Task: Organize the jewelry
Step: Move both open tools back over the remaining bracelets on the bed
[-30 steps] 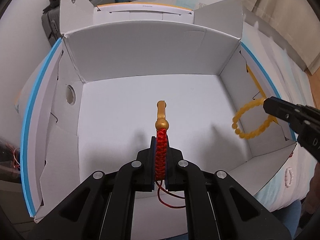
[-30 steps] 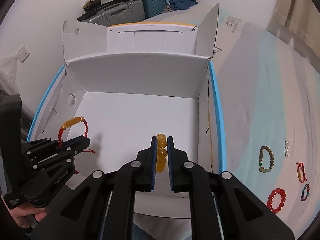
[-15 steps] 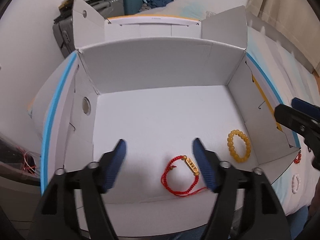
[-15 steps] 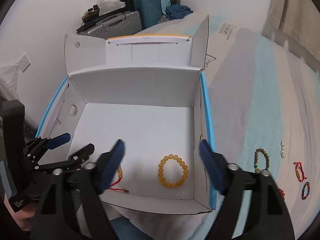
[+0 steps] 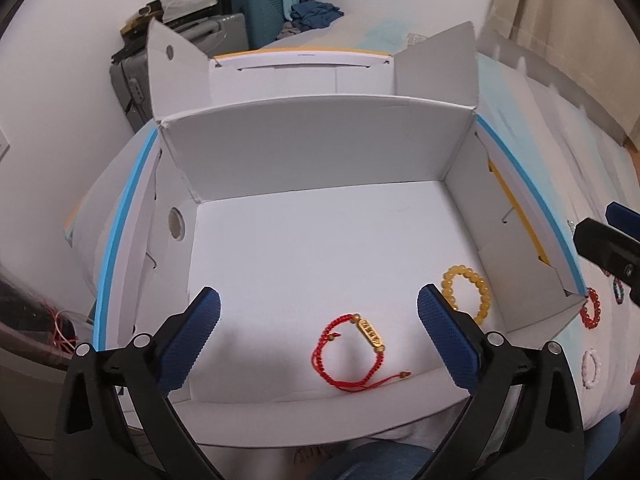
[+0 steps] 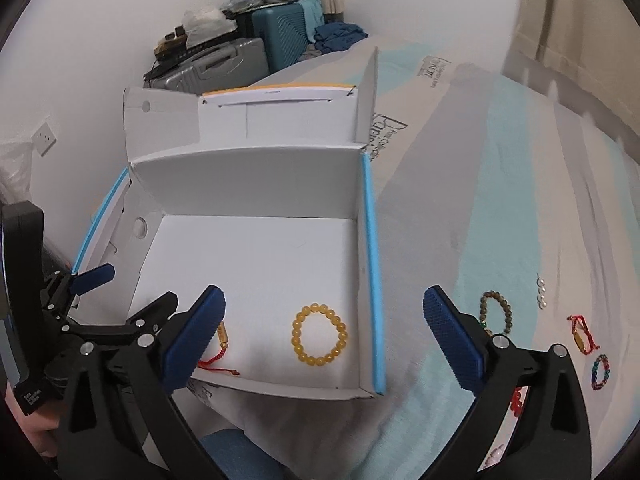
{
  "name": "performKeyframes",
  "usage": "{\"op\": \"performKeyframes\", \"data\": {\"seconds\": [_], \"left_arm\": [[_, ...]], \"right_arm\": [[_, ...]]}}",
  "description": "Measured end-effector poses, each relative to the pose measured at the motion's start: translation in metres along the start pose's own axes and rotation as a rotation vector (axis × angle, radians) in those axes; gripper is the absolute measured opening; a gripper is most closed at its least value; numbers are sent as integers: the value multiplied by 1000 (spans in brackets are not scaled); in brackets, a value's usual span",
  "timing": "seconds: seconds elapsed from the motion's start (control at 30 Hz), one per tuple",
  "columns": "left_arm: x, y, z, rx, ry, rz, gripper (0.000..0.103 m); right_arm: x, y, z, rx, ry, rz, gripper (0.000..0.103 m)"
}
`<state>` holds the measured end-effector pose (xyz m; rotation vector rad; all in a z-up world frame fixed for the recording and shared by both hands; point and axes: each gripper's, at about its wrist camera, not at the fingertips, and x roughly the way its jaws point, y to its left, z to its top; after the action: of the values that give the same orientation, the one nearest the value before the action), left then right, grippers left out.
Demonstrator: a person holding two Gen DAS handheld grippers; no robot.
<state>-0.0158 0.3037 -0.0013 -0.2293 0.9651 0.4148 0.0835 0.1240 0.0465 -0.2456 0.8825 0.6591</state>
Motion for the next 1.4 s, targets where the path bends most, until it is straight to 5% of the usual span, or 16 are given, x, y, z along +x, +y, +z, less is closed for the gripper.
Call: {"op": "performKeyframes", "data": {"seconds": [0.53,0.8,1.4], "left_arm": [[-36,-84,-2,98,-52,-93,97],[-43,-152,-14,188,-84,-143,97],[0,-327,-93,452,-11,-349,97]], "right_arm": [[-69,-70,-33,38,-92,-119,95],[-113,-138,-69,122,-148,-187,95],[-132,-291,-141,314,-64,-305,95]]}}
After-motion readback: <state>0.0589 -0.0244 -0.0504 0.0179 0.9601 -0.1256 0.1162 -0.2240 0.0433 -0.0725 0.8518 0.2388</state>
